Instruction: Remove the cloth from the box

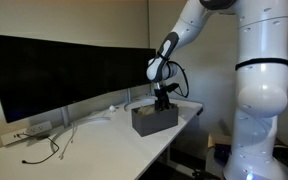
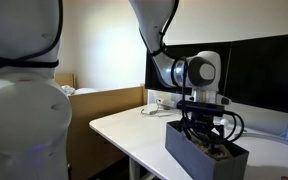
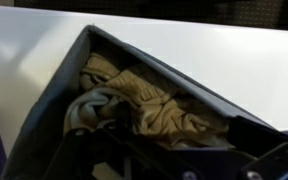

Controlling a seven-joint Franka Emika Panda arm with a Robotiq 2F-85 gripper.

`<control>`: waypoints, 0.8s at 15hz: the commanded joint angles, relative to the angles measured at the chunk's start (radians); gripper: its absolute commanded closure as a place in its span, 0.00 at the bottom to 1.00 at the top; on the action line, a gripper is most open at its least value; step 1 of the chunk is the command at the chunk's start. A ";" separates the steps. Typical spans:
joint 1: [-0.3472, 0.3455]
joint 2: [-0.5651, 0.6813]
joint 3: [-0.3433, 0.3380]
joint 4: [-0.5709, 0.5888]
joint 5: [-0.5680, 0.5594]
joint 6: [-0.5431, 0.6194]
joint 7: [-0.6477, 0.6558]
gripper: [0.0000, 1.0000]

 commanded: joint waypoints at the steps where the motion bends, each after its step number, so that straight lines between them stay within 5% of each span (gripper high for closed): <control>1: -0.023 0.051 0.041 0.053 0.018 0.002 0.000 0.00; 12: -0.024 -0.057 0.065 0.052 0.037 0.038 -0.008 0.00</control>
